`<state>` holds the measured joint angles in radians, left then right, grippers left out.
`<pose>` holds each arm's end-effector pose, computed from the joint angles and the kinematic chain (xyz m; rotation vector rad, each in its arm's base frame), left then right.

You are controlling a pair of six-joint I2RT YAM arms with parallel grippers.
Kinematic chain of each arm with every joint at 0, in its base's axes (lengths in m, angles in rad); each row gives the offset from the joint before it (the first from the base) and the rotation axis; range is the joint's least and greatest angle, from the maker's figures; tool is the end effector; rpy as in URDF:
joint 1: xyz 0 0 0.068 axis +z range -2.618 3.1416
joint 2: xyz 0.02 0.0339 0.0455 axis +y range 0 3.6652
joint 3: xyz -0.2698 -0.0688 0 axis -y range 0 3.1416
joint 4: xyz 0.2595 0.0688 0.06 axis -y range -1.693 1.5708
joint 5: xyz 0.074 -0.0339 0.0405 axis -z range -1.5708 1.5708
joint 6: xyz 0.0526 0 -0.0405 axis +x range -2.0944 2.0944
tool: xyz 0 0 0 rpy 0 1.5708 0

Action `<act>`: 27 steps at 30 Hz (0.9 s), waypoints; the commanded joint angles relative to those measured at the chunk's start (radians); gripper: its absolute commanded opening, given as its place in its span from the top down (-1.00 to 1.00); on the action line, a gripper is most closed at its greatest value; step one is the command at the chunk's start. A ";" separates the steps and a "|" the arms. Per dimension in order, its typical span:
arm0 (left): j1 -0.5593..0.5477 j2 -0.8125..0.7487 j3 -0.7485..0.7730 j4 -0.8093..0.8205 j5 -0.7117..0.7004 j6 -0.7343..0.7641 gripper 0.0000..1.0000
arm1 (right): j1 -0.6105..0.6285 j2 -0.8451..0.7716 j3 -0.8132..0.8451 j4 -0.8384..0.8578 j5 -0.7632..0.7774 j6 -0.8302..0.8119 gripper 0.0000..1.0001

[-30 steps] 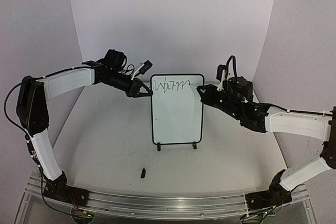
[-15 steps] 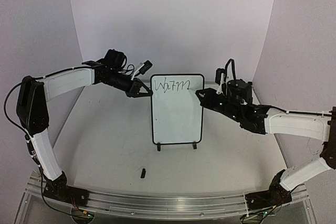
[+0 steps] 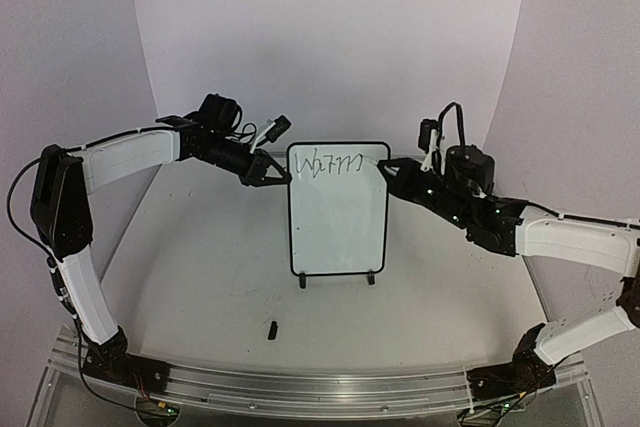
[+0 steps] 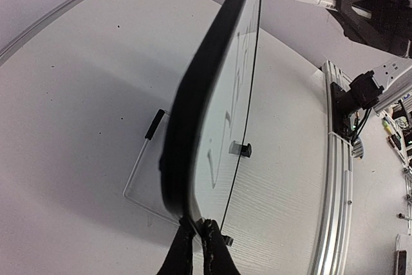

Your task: Write a sentence on the whiteboard

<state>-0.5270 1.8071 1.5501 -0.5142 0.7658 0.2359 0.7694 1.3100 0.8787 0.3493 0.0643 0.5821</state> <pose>0.3530 -0.2476 0.2899 1.1982 1.9542 -1.0391 0.2447 0.2322 0.3098 -0.1117 1.7423 0.9617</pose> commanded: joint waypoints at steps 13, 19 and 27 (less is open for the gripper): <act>-0.010 -0.020 -0.001 -0.043 -0.052 0.051 1.00 | 0.005 0.041 0.021 -0.013 0.108 -0.006 1.00; -0.010 -0.021 -0.002 -0.043 -0.053 0.051 1.00 | 0.005 0.005 -0.011 -0.019 0.163 0.007 1.00; -0.010 -0.020 -0.002 -0.043 -0.051 0.051 1.00 | 0.005 -0.012 -0.015 -0.033 0.175 0.005 1.00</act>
<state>-0.5274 1.8065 1.5501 -0.5144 0.7647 0.2359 0.7754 1.3220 0.8742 0.3196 0.1949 0.5819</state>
